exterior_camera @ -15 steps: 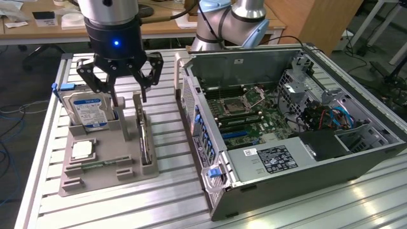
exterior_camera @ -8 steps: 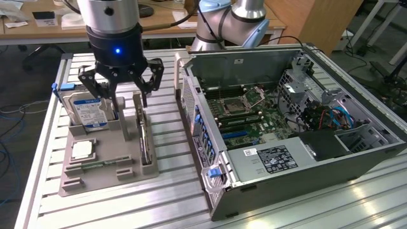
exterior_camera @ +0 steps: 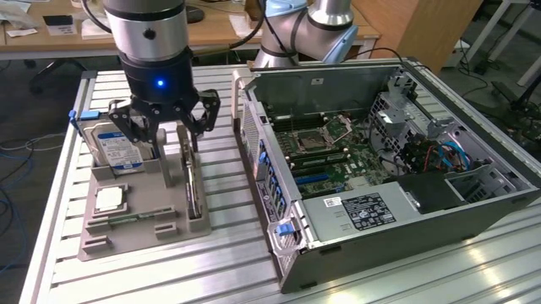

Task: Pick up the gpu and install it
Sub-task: 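Pick up the gpu and move the gpu toward the slot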

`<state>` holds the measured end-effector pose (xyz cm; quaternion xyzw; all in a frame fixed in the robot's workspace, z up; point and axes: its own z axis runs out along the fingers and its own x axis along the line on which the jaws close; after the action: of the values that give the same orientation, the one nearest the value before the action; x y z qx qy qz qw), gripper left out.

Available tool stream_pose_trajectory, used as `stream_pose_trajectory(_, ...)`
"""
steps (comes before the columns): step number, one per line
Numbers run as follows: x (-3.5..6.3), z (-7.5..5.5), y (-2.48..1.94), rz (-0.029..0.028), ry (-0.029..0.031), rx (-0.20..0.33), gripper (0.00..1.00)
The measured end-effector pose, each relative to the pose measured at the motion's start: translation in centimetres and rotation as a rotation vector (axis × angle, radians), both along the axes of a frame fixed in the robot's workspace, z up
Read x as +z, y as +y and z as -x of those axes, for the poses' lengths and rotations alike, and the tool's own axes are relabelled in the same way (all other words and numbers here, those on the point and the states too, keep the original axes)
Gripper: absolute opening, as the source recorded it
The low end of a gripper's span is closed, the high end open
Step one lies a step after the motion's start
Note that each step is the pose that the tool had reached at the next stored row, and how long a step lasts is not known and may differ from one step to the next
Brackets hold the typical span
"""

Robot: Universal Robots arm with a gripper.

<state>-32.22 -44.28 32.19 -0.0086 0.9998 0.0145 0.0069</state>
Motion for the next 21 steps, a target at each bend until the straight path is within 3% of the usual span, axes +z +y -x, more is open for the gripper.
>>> stream_pose_trajectory(21,-3.82,-0.7,0.09,0.0,-0.0001,-0.011,0.6)
